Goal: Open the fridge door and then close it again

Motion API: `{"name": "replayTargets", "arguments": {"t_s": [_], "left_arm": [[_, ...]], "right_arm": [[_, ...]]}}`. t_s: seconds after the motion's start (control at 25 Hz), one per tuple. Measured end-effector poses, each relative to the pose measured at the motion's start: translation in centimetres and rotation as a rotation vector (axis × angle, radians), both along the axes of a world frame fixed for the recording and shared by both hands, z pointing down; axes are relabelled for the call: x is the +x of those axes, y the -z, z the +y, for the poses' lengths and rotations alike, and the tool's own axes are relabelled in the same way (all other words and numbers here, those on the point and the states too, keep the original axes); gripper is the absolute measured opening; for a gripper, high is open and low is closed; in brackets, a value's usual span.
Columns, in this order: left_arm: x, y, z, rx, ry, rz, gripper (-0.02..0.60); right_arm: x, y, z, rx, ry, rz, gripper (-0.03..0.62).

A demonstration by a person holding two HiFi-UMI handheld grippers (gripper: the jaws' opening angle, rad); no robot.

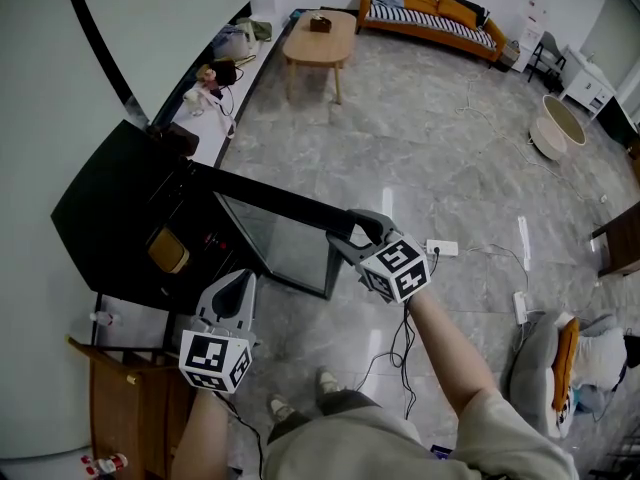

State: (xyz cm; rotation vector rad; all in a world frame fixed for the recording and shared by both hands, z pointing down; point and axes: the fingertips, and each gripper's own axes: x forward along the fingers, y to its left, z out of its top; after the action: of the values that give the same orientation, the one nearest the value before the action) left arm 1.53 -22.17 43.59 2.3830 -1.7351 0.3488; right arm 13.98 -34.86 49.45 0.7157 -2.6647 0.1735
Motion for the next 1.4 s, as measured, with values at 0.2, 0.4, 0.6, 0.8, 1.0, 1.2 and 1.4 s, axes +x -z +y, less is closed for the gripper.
{"name": "replayTargets", "arguments": {"t_s": [0.2, 0.4, 0.6, 0.8, 1.0, 1.2, 1.4], "left_arm": [[-0.5, 0.0, 0.5, -0.003, 0.009, 0.001, 0.008], [-1.2, 0.1, 1.4, -0.001, 0.019, 0.004, 0.008], [-2.1, -0.1, 2.5, -0.006, 0.030, 0.005, 0.008], [-2.8, -0.2, 3.9, -0.012, 0.030, 0.003, 0.008], [-3.7, -0.2, 5.5, -0.013, 0.034, 0.002, 0.008], [-4.9, -0.1, 7.0, -0.011, 0.040, 0.002, 0.008], [-5.9, -0.1, 9.2, -0.011, 0.054, 0.000, 0.008]], "right_arm": [[-0.2, 0.0, 0.6, -0.009, 0.008, 0.014, 0.224], [-0.4, 0.0, 1.9, -0.015, 0.014, 0.025, 0.224], [-0.9, 0.1, 3.4, -0.023, 0.022, 0.024, 0.224], [-1.5, 0.2, 5.2, -0.030, 0.021, 0.021, 0.224], [-2.5, 0.2, 7.6, -0.038, 0.039, 0.022, 0.222], [-4.1, 0.2, 10.0, -0.046, 0.054, 0.023, 0.222], [-5.8, 0.3, 12.7, -0.048, 0.072, 0.032, 0.221]]}}
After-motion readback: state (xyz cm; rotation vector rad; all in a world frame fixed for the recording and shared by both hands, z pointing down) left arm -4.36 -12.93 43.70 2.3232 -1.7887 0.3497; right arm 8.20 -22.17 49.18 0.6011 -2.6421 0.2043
